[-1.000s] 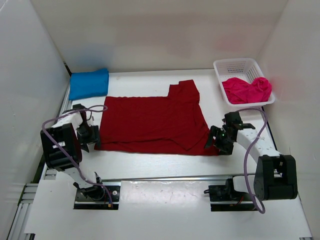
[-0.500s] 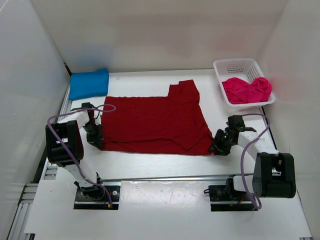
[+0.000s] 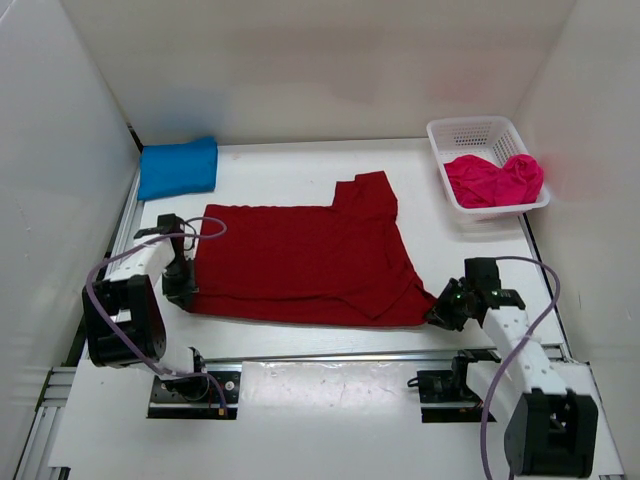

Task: Fold and stack the t-shirts
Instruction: Fold the flattened tshirt in 1/3 of the way

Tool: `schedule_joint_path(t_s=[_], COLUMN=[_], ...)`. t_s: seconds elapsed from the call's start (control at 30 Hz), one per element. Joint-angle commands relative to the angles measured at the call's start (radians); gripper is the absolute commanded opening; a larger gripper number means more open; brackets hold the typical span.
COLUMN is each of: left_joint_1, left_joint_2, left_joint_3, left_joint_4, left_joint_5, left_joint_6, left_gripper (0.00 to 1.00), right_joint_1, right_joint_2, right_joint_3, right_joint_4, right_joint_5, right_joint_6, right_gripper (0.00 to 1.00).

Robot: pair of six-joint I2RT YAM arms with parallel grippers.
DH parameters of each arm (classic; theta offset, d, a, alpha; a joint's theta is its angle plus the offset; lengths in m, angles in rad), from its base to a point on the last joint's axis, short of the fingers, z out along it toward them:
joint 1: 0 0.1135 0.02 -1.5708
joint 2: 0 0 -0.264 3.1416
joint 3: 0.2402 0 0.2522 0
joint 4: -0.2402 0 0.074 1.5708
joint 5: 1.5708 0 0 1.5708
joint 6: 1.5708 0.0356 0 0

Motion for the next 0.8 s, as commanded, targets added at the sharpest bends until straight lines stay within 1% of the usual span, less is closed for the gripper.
schedule_joint_path(t_s=[0.0, 0.03, 0.07, 0.1, 0.13, 0.2, 0.3, 0.33, 0.37, 0.4, 0.43, 0.47, 0.5, 0.53, 0.57, 0.6, 0.63, 0.67, 0.7, 0.73, 0.77], left_joint_1=[0.009, 0.009, 0.009, 0.009, 0.009, -0.026, -0.095, -0.159, -0.197, -0.289, -0.335, -0.378, -0.415, -0.472, -0.492, -0.51, -0.547, -0.564, -0.576, -0.586, -0.586], left_joint_2=[-0.049, -0.049, -0.06, -0.07, -0.081, -0.133, -0.219, -0.286, -0.319, -0.352, -0.411, -0.432, -0.443, -0.431, -0.414, -0.394, -0.353, -0.335, -0.316, -0.298, -0.269], left_joint_3=[-0.036, -0.048, -0.049, -0.039, -0.03, 0.005, 0.005, -0.034, -0.068, -0.108, -0.192, -0.229, -0.26, -0.294, -0.294, -0.294, -0.294, -0.294, -0.285, -0.285, -0.285], left_joint_4=[-0.05, -0.05, -0.05, -0.041, -0.041, -0.023, 0.026, 0.048, 0.104, 0.141, 0.181, 0.216, 0.265, 0.288, 0.304, 0.316, 0.334, 0.347, 0.357, 0.368, 0.393], left_joint_5=[-0.132, -0.162, -0.178, -0.193, -0.208, -0.255, -0.268, -0.268, -0.287, -0.31, -0.33, -0.348, -0.357, -0.373, -0.373, -0.383, -0.383, -0.393, -0.406, -0.406, -0.42], left_joint_6=[0.004, 0.004, 0.004, 0.004, 0.004, 0.004, 0.004, 0.004, 0.004, 0.004, 0.004, 0.004, 0.004, 0.004, 0.004, 0.004, 0.004, 0.004, 0.004, 0.004, 0.004], left_gripper=[0.25, 0.37, 0.47, 0.58, 0.61, 0.62, 0.62, 0.62, 0.62, 0.62, 0.62, 0.62, 0.62, 0.62, 0.63, 0.63, 0.63, 0.63, 0.63, 0.63, 0.63], right_joint_1=[0.018, 0.018, 0.027, 0.027, 0.037, 0.046, 0.07, 0.086, 0.106, 0.118, 0.15, 0.173, 0.201, 0.26, 0.293, 0.322, 0.36, 0.371, 0.371, 0.38, 0.38], right_joint_2=[-0.096, -0.096, -0.096, -0.096, -0.096, -0.073, -0.013, 0.002, 0.031, 0.047, 0.082, 0.105, 0.131, 0.197, 0.235, 0.278, 0.367, 0.41, 0.451, 0.529, 0.565], right_joint_3=[0.003, 0.016, 0.026, 0.051, 0.065, 0.124, 0.192, 0.23, 0.246, 0.261, 0.292, 0.312, 0.336, 0.405, 0.446, 0.489, 0.575, 0.614, 0.649, 0.678, 0.73], right_joint_4=[-0.106, -0.106, -0.115, -0.115, -0.102, -0.089, -0.08, -0.071, -0.06, -0.051, -0.039, -0.019, -0.019, -0.019, -0.037, -0.049, -0.058, -0.058, -0.069, -0.069, -0.069], right_joint_5=[0.077, 0.077, 0.086, 0.086, 0.086, 0.097, 0.107, 0.116, 0.117, 0.117, 0.091, 0.09, 0.1, 0.125, 0.217, 0.26, 0.291, 0.313, 0.325, 0.325, 0.325], right_joint_6=[0.115, 0.115, 0.115, 0.115, 0.115, 0.091, 0.068, 0.052, 0.034, 0.019, -0.003, -0.026, -0.073, -0.096, -0.122, -0.173, -0.198, -0.218, -0.253, -0.268, -0.285], right_gripper=[0.33, 0.6, 0.63, 0.63, 0.64, 0.64, 0.64, 0.64, 0.64, 0.64, 0.64, 0.64, 0.67, 0.68, 0.7, 0.72, 0.73, 0.73, 0.71, 0.69, 0.69])
